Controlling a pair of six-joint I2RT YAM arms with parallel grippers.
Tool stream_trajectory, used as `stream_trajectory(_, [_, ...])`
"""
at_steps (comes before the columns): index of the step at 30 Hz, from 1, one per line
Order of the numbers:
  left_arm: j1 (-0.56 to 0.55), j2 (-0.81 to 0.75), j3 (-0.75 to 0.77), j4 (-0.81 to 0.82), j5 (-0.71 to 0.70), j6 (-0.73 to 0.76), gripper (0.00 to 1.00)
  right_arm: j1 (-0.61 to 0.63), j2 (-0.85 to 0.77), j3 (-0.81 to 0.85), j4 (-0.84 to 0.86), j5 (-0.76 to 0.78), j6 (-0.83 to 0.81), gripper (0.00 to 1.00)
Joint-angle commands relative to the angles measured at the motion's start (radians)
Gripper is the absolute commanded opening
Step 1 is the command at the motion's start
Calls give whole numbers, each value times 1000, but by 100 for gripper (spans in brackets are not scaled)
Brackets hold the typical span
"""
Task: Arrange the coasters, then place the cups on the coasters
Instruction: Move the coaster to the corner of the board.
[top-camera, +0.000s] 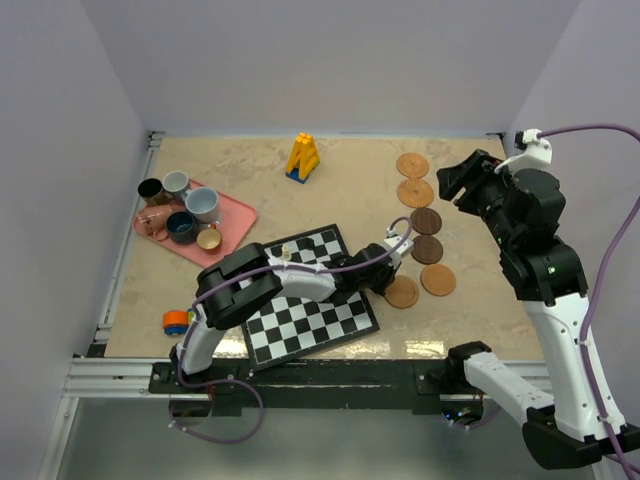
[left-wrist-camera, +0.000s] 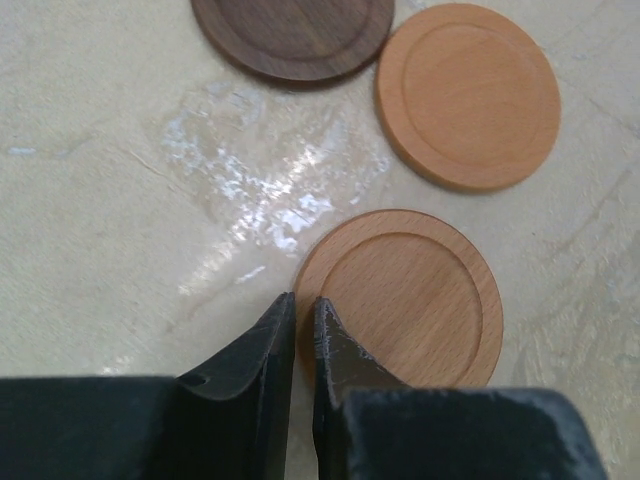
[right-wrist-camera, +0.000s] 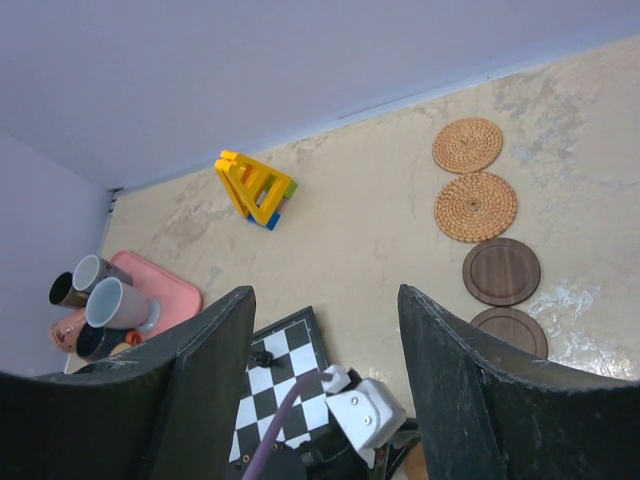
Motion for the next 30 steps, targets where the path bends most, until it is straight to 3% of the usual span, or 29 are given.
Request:
stream_trajectory(1, [-65,-8,-60,-65,-9,-13,14,0,-2,16,9,18,-19,64])
stream_trajectory(11, [-138,-14,-83,-24,-35,-108,11,0,2,-4,24,12,-13,64])
stream_trajectory(22, [-184,55,18,7,-108,-177,11,0,-12,-32,32,-2,-9,64])
stream_trajectory(30, [-187,-55,-14,25,-184,-177,29,0,-16,-30,33,-7,-9,64])
